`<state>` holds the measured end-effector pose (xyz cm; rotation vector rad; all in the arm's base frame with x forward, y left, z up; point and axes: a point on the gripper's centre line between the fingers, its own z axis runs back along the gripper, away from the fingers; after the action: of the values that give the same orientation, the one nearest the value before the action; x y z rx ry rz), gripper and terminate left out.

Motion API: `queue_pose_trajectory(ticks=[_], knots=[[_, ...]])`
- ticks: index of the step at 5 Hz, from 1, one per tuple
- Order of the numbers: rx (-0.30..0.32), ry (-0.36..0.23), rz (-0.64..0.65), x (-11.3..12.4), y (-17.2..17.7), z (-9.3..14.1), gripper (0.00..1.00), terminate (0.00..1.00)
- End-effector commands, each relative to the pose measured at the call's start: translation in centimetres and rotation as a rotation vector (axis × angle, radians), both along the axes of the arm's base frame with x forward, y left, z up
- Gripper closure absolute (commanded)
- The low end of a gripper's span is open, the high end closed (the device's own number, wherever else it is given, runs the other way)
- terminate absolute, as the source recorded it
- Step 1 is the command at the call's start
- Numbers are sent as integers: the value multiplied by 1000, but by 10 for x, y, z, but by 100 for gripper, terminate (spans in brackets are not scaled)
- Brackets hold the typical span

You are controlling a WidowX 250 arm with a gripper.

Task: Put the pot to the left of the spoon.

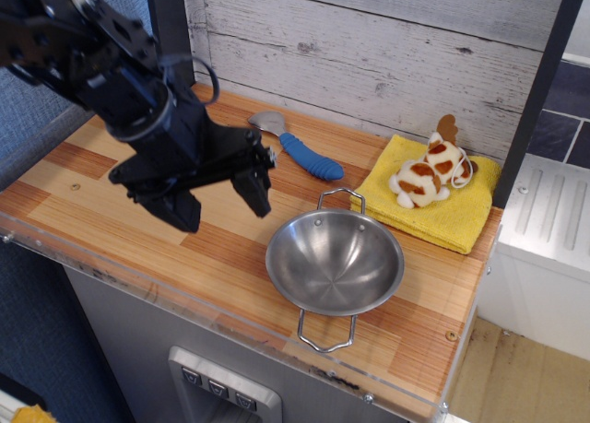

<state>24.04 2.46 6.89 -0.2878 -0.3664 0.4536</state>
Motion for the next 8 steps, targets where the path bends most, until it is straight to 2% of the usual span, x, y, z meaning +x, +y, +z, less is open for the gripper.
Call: queue_pose_trajectory(ticks=[1, 4, 5, 8], knots=[[-42, -41, -34, 12, -12, -26, 0, 0], [-85, -58, -105, 37, -41, -41, 0, 0], [-86, -70, -103, 38, -46, -40, 100, 0], [-70, -43, -126, 33, -52, -41, 100, 0]])
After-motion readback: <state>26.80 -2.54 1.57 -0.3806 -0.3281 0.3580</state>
